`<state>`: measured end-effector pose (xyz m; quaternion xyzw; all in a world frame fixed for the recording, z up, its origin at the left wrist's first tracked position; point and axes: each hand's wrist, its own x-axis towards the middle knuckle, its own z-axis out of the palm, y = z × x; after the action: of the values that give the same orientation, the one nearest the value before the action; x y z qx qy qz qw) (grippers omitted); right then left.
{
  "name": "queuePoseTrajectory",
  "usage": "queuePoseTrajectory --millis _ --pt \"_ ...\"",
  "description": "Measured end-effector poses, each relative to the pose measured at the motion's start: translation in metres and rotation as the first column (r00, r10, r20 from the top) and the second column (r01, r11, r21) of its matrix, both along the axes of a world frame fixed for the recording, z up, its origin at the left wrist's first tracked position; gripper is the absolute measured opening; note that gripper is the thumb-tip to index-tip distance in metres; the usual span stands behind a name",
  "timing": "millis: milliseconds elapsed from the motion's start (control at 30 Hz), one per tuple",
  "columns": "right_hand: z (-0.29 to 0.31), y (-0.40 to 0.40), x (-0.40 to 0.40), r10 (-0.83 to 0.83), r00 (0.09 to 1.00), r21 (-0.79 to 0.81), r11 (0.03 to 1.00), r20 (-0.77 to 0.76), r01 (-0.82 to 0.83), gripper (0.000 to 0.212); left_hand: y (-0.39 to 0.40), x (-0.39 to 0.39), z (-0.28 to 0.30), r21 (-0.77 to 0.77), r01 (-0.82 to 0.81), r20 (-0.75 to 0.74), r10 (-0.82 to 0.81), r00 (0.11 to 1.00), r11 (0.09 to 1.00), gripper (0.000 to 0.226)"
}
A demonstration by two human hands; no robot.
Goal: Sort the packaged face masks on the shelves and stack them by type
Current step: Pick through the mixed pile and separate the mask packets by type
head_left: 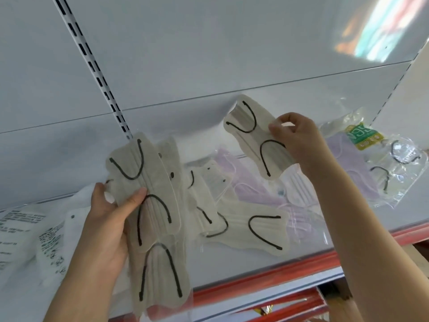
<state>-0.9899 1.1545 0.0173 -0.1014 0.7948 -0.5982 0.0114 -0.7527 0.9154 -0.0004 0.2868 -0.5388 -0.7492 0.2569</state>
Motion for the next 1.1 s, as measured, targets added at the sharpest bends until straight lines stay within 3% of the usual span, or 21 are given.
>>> queuePoseTrajectory --millis 67,167,333,467,533,567,600,633,667,700,767,800,867,933,1033,1100 --pt "0.012 -0.007 0.019 -0.055 0.993 0.058 0.996 -0.107 0.061 0.013 -0.001 -0.001 0.002 0.083 0.105 -0.051 -0.101 0.994 0.991 0.057" --pt "0.016 -0.039 0.071 0.111 0.979 0.071 0.992 -0.169 -0.1 0.02 0.004 -0.009 0.001 0.19 0.241 -0.091 -0.228 0.969 0.952 0.044" --pt "-0.006 -0.088 0.147 0.358 0.934 -0.183 0.92 0.026 -0.347 0.023 0.006 -0.023 -0.001 0.235 0.24 -0.219 -0.19 0.957 0.942 0.044" --pt "-0.017 -0.092 0.143 0.474 0.875 -0.223 0.867 0.097 -0.445 0.029 -0.002 -0.018 -0.003 0.256 0.282 -0.16 -0.247 0.956 0.925 0.041" --pt "-0.033 -0.084 0.127 0.385 0.921 -0.022 0.923 0.06 -0.384 0.045 -0.003 -0.017 -0.004 0.222 0.252 -0.116 -0.232 0.966 0.942 0.04" --pt "-0.042 -0.075 0.118 0.291 0.957 0.23 0.93 0.011 -0.286 0.05 -0.004 -0.017 -0.004 0.209 0.214 -0.085 -0.2 0.976 0.954 0.038" --pt "-0.051 -0.064 0.11 0.215 0.976 0.528 0.834 -0.04 -0.162 0.062 -0.007 -0.017 -0.006 0.203 0.171 -0.057 -0.163 0.985 0.964 0.038" --pt "-0.056 -0.051 0.107 0.181 0.982 0.73 0.678 -0.057 -0.082 0.078 -0.009 -0.018 -0.008 0.203 0.137 -0.031 -0.133 0.991 0.97 0.038" --pt "-0.061 -0.04 0.106 0.158 0.987 0.822 0.566 -0.031 -0.065 0.089 -0.011 -0.018 -0.01 0.207 0.113 -0.003 -0.115 0.993 0.972 0.038" --pt "-0.062 -0.032 0.106 0.138 0.99 0.853 0.516 0.005 -0.076 0.093 -0.013 -0.018 -0.013 0.216 0.098 0.024 -0.106 0.994 0.971 0.039" --pt "-0.063 -0.026 0.101 0.08 0.992 0.821 0.558 0.093 -0.122 0.087 -0.015 -0.019 -0.018 0.25 0.073 0.071 -0.093 0.993 0.965 0.038" --pt "-0.064 -0.025 0.098 0.054 0.99 0.767 0.628 0.127 -0.133 0.079 -0.015 -0.02 -0.022 0.269 0.067 0.087 -0.094 0.992 0.961 0.038" --pt "-0.062 -0.02 0.093 0.003 0.99 0.613 0.785 0.141 -0.09 0.048 -0.013 -0.022 -0.028 0.296 0.064 0.101 -0.097 0.99 0.953 0.037" --pt "-0.057 -0.008 0.083 -0.031 0.997 0.493 0.87 0.076 -0.01 0.025 -0.012 -0.024 -0.031 0.297 0.029 0.114 -0.065 0.991 0.954 0.039" --pt "-0.04 0.015 0.062 -0.069 0.998 0.406 0.912 -0.005 0.065 0.023 -0.007 -0.025 -0.031 0.287 -0.017 0.11 -0.015 0.994 0.958 0.037" --pt "-0.032 0.034 0.04 -0.121 0.992 0.403 0.907 -0.025 0.121 0.043 -0.004 -0.026 -0.028 0.278 -0.039 0.108 0.009 0.994 0.96 0.037"
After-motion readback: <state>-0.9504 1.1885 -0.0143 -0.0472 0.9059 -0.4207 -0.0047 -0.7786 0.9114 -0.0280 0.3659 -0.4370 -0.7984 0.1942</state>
